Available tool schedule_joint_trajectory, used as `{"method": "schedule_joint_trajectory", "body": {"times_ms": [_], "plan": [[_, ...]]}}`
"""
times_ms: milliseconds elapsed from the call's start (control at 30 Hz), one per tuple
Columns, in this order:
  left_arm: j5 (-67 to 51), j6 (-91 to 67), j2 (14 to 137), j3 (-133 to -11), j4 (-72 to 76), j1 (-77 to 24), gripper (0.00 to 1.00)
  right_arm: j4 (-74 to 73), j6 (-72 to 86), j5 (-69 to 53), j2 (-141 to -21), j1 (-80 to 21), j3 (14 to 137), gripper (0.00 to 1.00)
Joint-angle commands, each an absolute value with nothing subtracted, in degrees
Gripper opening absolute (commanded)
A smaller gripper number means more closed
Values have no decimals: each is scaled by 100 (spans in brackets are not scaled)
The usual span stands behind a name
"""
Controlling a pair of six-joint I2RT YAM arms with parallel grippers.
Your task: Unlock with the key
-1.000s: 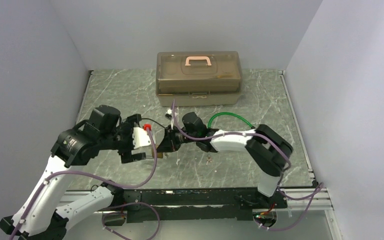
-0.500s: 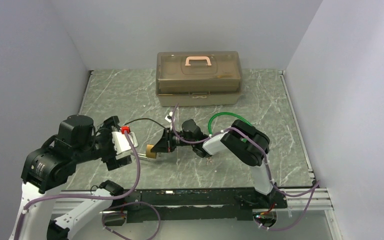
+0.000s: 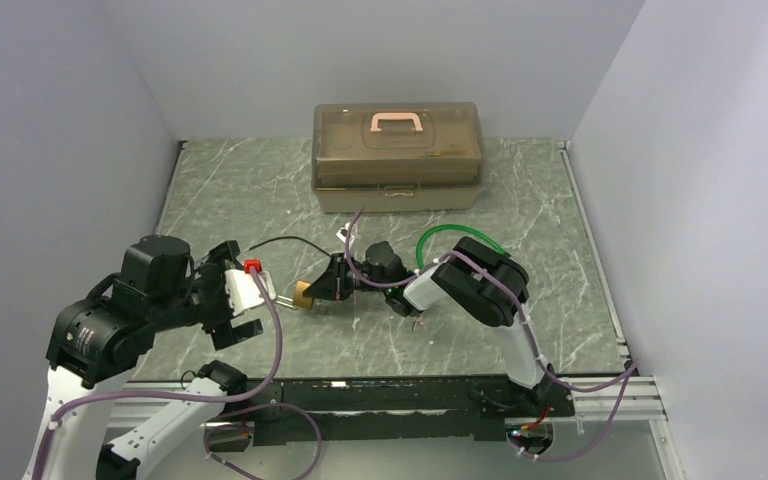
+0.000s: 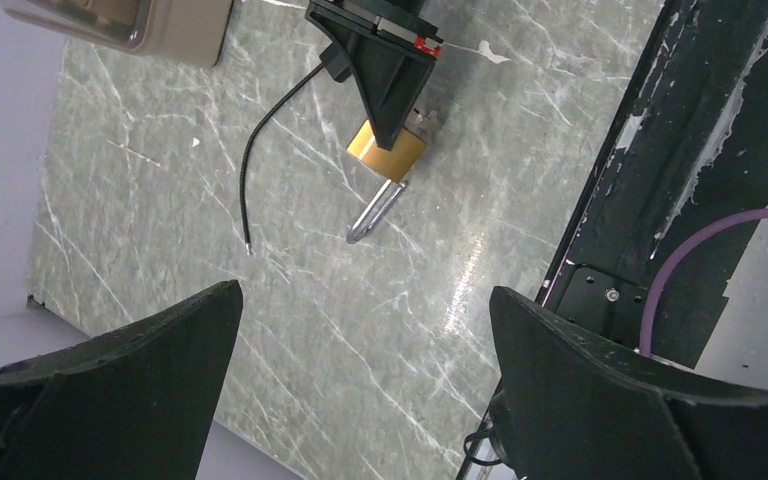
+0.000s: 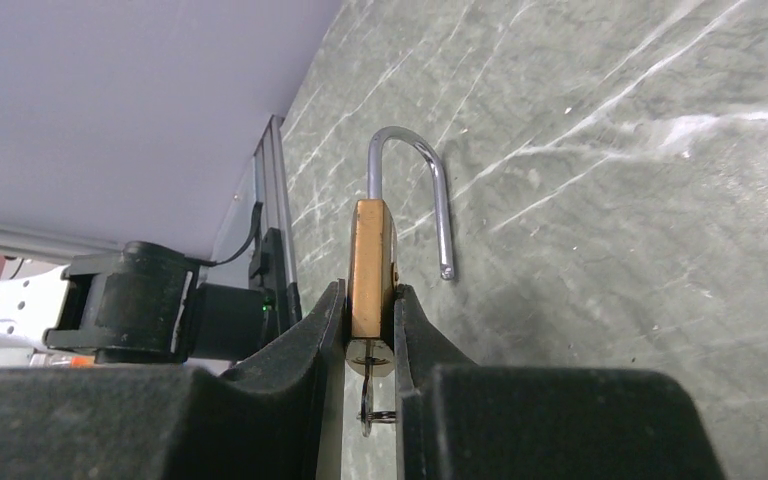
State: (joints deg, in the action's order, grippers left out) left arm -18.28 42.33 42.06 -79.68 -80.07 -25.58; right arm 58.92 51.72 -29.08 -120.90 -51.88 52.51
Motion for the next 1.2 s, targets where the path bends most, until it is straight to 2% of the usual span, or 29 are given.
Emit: {"method": "schedule_joint_trajectory", "body": {"times_ms": [0, 333, 400, 433, 567, 600, 733, 833, 967, 1067, 1167], "plan": [[-2068, 4165, 4158, -8019, -8054, -2517, 99, 6407, 5208, -2532, -12187, -5096, 5354, 0], [-2082, 4188, 4167, -8058, -8064, -2502, 99, 6268, 5013, -2450, -12360, -5048, 5451, 0], [-2021, 4166, 4158, -8016, -8037, -2500, 99, 6284, 5018, -2475, -12381, -5052, 5462, 3], [-1976, 4140, 4157, -8001, -8019, -2502, 99, 6261, 5015, -2492, -12375, -5060, 5466, 8], [-1919, 4104, 4131, -8004, -7972, -2505, 99, 5763, 4663, -2411, -12082, -5088, 5434, 38], [-1911, 4113, 4130, -8014, -7978, -2505, 99, 5563, 4561, -2377, -11964, -5089, 5412, 48], [-1842, 4093, 4101, -8027, -8013, -2502, 99, 4385, 3940, -2056, -11363, -5101, 5484, 98], [-1646, 4073, 4118, -8101, -8099, -2500, 99, 3170, 3424, -1660, -10825, -5132, 5704, 100], [-1449, 4127, 4416, -8347, -8590, -2496, 99, 853, 2357, -252, -9756, -5448, 6483, 100], [-1395, 4106, 4428, -8178, -8645, -2492, 100, -647, 2900, 1063, -9067, -5450, 6964, 100], [-1329, 4072, 4156, -7891, -8321, -2501, 100, -1197, 2792, 1010, -8475, -5172, 6708, 100]]}}
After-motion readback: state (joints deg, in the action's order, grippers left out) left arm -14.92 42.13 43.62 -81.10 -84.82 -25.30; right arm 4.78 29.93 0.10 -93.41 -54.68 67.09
